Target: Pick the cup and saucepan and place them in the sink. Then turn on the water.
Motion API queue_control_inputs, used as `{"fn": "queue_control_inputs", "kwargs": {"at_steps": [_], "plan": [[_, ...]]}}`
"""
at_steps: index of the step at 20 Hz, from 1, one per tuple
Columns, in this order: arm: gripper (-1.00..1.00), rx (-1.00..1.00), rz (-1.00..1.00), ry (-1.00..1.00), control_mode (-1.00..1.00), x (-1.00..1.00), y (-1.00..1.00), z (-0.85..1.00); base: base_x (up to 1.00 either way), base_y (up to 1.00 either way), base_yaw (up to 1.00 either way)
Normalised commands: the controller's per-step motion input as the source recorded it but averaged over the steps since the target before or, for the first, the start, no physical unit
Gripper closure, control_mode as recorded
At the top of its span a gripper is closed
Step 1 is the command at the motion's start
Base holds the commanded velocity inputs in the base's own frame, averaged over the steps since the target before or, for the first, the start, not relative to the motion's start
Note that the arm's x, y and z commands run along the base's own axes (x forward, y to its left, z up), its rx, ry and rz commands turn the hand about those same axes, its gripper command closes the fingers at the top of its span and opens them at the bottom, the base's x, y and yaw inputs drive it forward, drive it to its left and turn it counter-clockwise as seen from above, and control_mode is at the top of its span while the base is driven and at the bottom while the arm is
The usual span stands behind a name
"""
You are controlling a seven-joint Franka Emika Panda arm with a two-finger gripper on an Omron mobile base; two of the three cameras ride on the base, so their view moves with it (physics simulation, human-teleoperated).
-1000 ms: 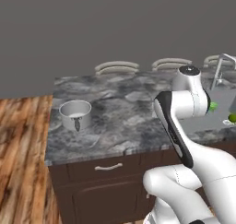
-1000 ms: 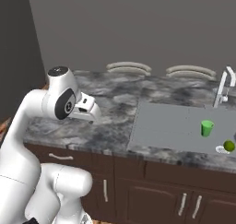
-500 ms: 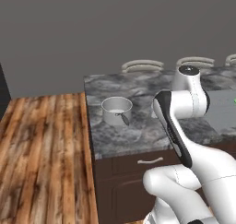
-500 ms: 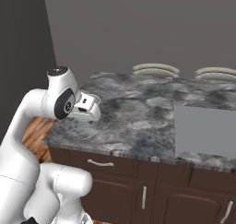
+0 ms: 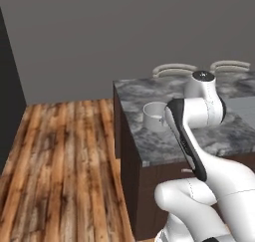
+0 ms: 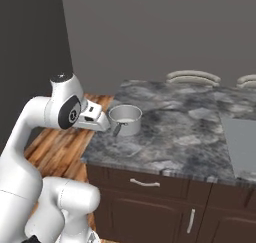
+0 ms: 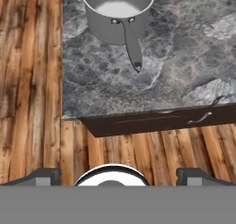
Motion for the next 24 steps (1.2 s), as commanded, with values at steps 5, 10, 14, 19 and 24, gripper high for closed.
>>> {"fn": "queue_control_inputs", "kwargs": {"at_steps": [5, 10, 14, 19, 24], "plan": [[-1.00, 0.00, 0.00, 0.00, 1.00, 0.00, 0.00, 0.00, 0.30, 0.06, 0.00], [-1.00, 0.00, 0.00, 0.00, 1.00, 0.00, 0.00, 0.00, 0.36, -0.05, 0.01], [-1.00, 0.00, 0.00, 0.00, 1.00, 0.00, 0.00, 0.00, 0.34, -0.23, 0.00], [-1.00, 0.00, 0.00, 0.00, 1.00, 0.00, 0.00, 0.00, 0.22, -0.42, 0.01], [-1.00, 0.00, 0.00, 0.00, 1.00, 0.00, 0.00, 0.00, 0.11, -0.31, 0.00]]}}
